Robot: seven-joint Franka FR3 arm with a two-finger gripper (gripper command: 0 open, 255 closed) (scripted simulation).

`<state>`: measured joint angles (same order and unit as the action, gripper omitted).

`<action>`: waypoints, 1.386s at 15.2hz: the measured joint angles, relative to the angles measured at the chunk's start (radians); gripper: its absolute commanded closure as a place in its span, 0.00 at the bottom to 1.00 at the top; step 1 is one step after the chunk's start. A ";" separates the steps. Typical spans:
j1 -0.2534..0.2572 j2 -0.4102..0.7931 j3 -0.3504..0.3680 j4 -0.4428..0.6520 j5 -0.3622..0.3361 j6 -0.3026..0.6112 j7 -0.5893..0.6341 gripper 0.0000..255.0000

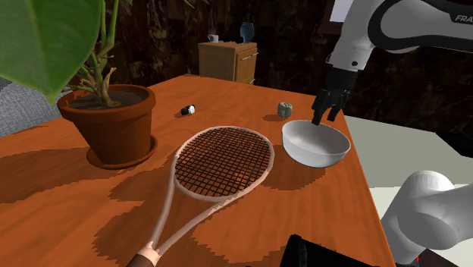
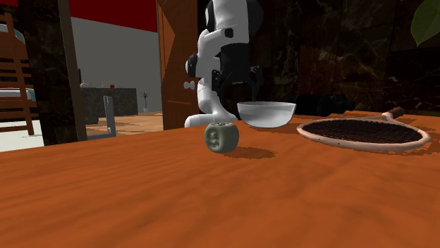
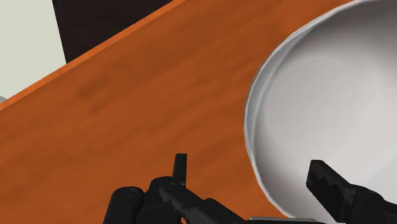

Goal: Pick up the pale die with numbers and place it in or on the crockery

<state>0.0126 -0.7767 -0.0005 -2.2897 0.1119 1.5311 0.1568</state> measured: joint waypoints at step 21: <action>-0.023 0.575 -0.099 0.390 -0.126 0.169 -0.232 0.00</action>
<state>-0.0102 -0.2016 -0.0997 -1.8995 -0.0136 1.6999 -0.0749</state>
